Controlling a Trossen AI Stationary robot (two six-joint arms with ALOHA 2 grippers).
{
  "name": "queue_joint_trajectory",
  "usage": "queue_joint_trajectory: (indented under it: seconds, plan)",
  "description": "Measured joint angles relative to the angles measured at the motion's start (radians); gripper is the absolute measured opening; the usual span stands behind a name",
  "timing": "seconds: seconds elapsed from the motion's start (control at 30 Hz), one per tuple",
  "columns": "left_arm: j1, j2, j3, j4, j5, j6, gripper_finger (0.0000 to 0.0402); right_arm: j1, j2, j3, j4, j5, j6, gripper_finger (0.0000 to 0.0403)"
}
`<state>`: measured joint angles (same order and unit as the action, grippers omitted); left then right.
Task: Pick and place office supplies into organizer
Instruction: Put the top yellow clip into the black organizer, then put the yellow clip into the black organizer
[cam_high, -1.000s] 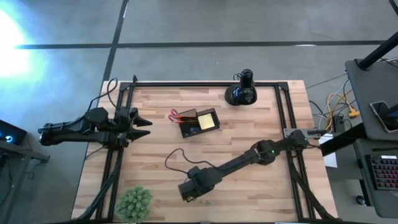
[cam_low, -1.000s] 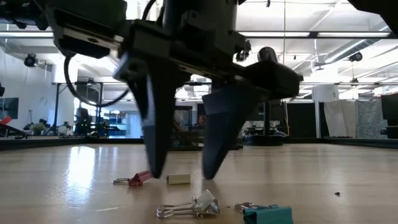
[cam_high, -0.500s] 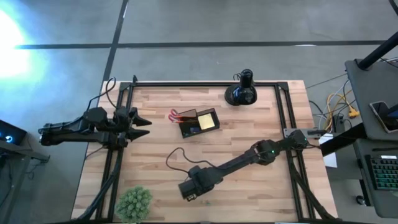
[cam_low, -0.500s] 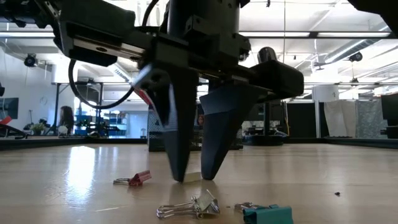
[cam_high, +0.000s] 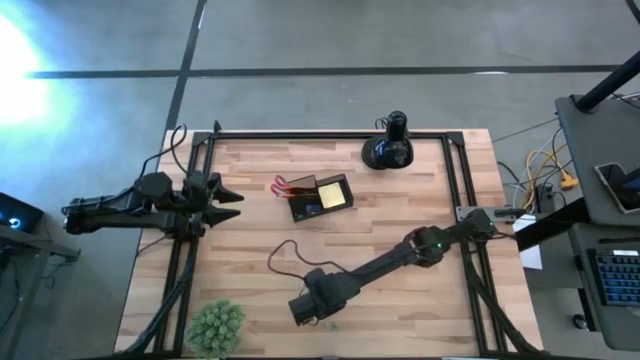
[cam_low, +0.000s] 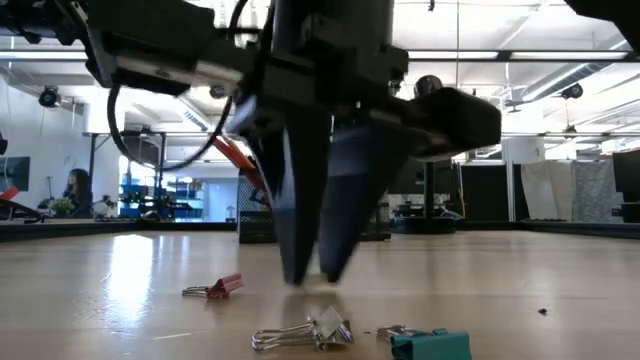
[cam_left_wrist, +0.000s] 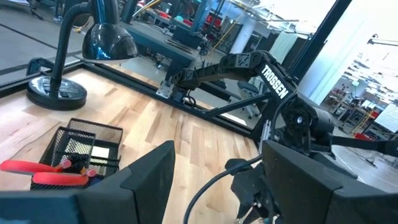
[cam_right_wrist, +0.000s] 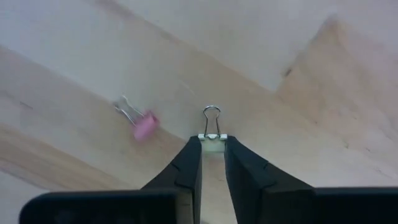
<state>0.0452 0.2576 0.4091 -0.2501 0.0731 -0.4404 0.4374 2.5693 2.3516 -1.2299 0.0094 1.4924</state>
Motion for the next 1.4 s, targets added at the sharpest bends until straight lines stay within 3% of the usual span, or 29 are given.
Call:
queue_joint_trajectory:
  seconds: [0.23,0.37,0.67,1.07,1.2,1.4]
  plan:
    - [0.000,-0.007,0.000,0.001,0.001,0.000,0.0228,-0.025,-0.129,0.005,-0.048,0.295,0.108,0.0049]
    - [0.000,-0.008,0.000,0.001,0.002,0.001,0.0228,-0.101,-0.149,0.004,-0.069,0.430,0.011,0.0050]
    - [0.000,-0.005,0.000,0.000,0.002,0.001,0.0228,-0.305,-0.137,0.003,0.033,0.360,-0.363,0.0050]
    - [0.000,-0.026,0.000,0.004,0.002,0.001,0.0228,-0.437,-0.130,-0.054,-0.005,0.218,-0.449,0.0055]
    - [0.000,-0.047,0.000,0.002,0.002,0.001,0.0228,-0.446,-0.130,-0.099,0.013,0.158,-0.438,0.0091]
    - [0.000,-0.079,0.000,0.001,0.002,0.002,0.0228,-0.438,-0.135,-0.124,0.033,0.235,-0.382,0.0164]
